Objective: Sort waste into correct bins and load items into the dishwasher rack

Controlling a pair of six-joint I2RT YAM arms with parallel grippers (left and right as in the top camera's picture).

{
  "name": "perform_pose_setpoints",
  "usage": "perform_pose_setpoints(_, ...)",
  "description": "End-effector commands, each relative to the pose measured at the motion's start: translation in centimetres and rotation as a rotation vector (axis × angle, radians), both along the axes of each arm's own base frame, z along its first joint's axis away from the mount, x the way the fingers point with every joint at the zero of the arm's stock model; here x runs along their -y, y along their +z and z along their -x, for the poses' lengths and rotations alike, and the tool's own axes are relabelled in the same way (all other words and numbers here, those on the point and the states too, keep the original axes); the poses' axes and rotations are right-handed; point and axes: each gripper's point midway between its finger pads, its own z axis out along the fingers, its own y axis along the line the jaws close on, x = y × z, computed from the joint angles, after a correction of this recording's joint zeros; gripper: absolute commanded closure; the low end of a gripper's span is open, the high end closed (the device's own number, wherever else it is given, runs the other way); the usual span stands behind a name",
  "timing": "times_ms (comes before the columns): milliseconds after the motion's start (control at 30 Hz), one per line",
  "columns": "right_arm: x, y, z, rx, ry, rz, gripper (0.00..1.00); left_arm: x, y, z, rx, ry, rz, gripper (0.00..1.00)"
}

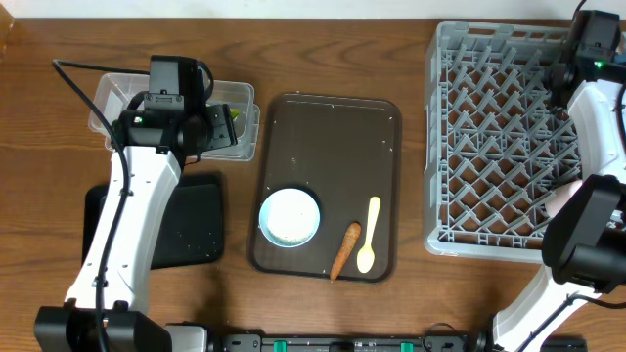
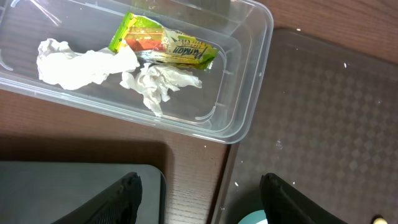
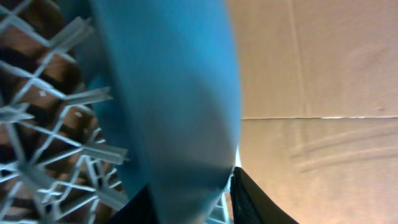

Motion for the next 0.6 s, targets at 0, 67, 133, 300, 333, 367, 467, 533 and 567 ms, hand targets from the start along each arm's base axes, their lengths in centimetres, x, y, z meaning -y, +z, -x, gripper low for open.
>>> perform_pose_setpoints(0, -0.4, -0.8, 0.1, 0.032, -0.027, -0.030, 0.67, -0.2, 0.3, -0.3, 0.009, 0.019, 0.000, 0.36)
perform_pose_setpoints(67, -0.5, -0.1, 0.3, 0.057, -0.039, -0.037, 0.66, -0.2, 0.3, -0.3, 0.009, 0.019, 0.000, 0.36)
perform_pose_setpoints(133, -0.7, 0.6, 0.5, 0.087, -0.041, -0.052, 0.62, -0.2, 0.3, -0.3, 0.009, 0.019, 0.000, 0.36)
perform_pose_setpoints(300, -3.0, 3.3, -0.1, 0.188, 0.070, -0.183, 0.53, -0.2, 0.2, -0.2, 0.005, 0.019, 0.000, 0.36)
perform_pose_setpoints(333, -3.6, 3.8, -0.2, 0.208, 0.095, -0.212, 0.47, -0.2, 0.2, -0.2, 0.005, 0.019, 0.000, 0.36)
perform_pose_setpoints(367, -4.3, 4.4, -0.4, 0.232, 0.126, -0.245, 0.43, -0.2, 0.2, -0.2, 0.005, 0.019, 0.000, 0.36)
perform_pose_setpoints(467, -6.3, 6.0, -0.5, 0.282, 0.210, -0.336, 0.35, -0.2, 0.2, -0.2, 0.005, 0.019, 0.000, 0.36)
perform_pose_setpoints(533, -7.8, 6.8, -0.3, 0.300, 0.264, -0.399, 0.34, -0.2, 0.2, -0.2, 0.005, 0.019, 0.000, 0.36)
perform_pose_setpoints(567, -8.5, 6.9, -0.1, 0.304, 0.288, -0.434, 0.33, -0.2, 0.2, -0.2, 0.005, 0.019, 0.000, 0.36)
